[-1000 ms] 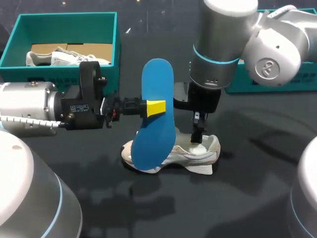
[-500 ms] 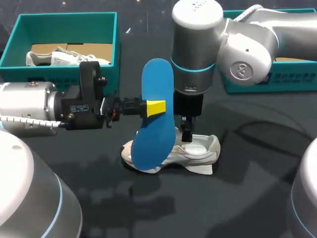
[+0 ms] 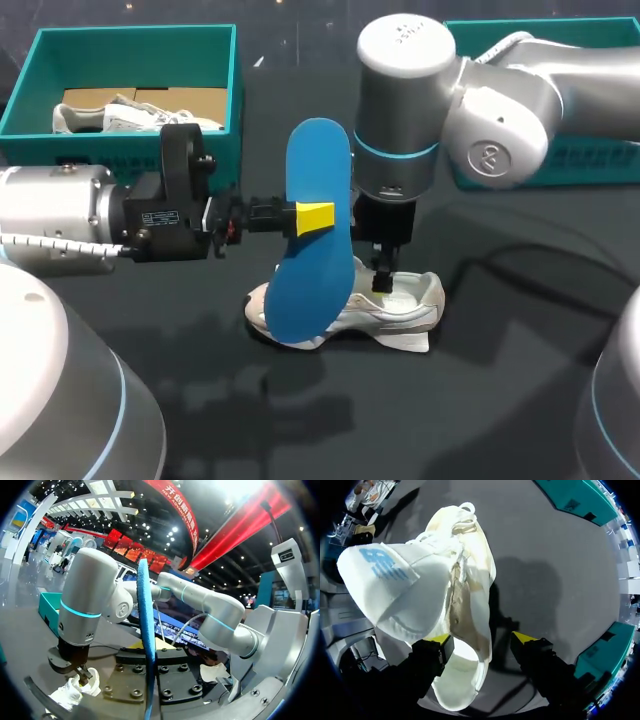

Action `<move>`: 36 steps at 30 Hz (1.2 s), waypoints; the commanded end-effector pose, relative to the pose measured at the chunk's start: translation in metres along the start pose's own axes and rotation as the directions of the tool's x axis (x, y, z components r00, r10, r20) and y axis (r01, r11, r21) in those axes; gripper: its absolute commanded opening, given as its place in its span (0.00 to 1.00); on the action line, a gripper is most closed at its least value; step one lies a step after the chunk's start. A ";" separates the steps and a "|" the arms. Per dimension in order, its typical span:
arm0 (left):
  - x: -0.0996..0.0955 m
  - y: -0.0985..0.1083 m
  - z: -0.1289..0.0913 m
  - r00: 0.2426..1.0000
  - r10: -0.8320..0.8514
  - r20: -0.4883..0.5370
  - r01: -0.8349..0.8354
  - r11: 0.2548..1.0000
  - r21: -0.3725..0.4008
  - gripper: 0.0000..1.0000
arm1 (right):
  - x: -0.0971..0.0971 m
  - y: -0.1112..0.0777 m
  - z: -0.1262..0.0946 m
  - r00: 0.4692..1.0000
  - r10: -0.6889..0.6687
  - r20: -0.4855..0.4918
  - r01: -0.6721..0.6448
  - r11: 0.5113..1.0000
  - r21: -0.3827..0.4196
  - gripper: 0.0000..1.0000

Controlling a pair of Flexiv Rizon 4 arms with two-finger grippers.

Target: Take the shoe out of the shoebox, open the shoe tongue, remove and reinsert the insole, then place the shoe into the shoebox

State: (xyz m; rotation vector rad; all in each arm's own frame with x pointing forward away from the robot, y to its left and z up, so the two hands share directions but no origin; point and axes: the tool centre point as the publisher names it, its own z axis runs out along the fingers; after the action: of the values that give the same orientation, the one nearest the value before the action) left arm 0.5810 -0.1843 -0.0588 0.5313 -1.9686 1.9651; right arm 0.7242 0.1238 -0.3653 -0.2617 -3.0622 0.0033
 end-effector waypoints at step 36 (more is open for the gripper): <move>0.006 0.000 0.002 1.000 0.001 0.011 -0.001 1.000 0.006 0.00 | 0.016 -0.018 -0.044 0.971 0.237 0.020 -0.235 0.969 -0.076 0.00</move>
State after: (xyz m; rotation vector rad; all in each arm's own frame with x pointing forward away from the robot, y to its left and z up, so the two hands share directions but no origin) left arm 0.5810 -0.1843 -0.0588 0.5313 -1.9685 1.9651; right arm 0.7187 0.1209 -0.3396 -0.5927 -3.0259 -0.0559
